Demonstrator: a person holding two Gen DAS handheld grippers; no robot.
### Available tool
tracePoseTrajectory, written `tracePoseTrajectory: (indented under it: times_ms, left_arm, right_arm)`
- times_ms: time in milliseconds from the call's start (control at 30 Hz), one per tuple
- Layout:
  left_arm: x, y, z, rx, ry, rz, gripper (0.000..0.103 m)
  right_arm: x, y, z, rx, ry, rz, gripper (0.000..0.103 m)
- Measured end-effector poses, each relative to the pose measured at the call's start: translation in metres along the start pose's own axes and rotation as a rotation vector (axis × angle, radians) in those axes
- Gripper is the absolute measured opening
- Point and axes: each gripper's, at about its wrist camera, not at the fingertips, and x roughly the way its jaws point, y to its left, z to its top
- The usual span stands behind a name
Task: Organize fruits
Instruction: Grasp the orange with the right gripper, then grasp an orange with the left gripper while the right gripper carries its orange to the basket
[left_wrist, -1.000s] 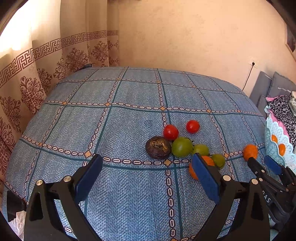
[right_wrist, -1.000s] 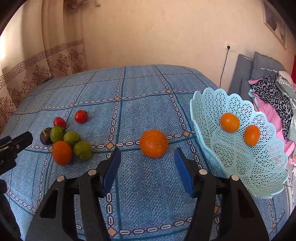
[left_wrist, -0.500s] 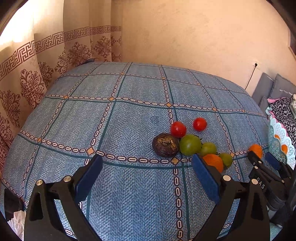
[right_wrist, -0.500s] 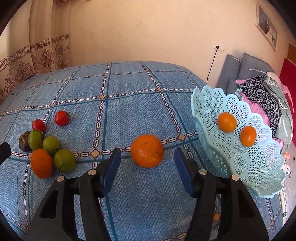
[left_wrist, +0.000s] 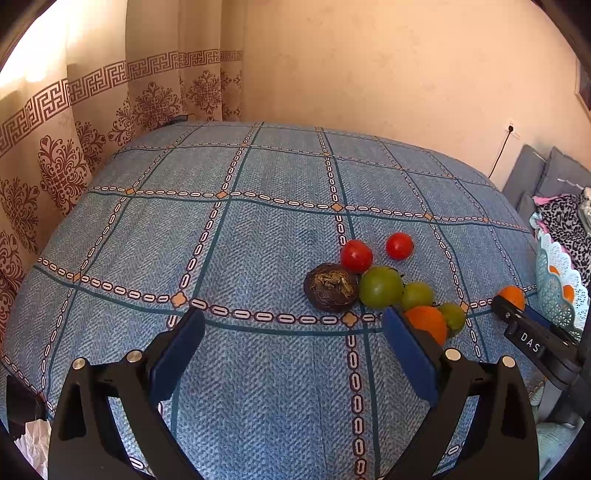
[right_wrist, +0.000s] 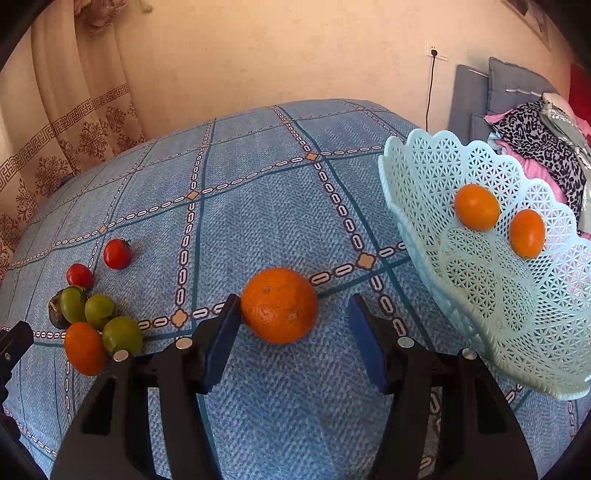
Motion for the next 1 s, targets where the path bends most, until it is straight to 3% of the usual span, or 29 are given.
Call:
tracePoseTrajectory:
  times_ms: [33,200,667,900,1000]
  left_arm:
    - [0.000,0.000,0.000,0.001,0.000,-0.002,0.096]
    - [-0.001,-0.003,-0.002,0.007,0.001,-0.023,0.096]
    - [0.003,-0.046,-0.012,0.108,0.038,-0.170,0.095]
    - [0.024,-0.060,-0.018,0.128,0.102,-0.209,0.072]
    - [0.028,-0.065,-0.020,0.137,0.105,-0.216,0.069]
  right_arm:
    - [0.001,0.002,0.000,-0.006,0.001,0.004,0.061]
    - [-0.001,0.004,0.000,-0.027,0.001,0.019,0.040]
    - [-0.024,0.000,-0.016,-0.023,-0.003,0.117,0.040]
    - [-0.037,-0.007,-0.020,-0.021,-0.023,0.141,0.040]
    - [-0.040,-0.011,-0.022,-0.018,-0.026,0.157,0.040]
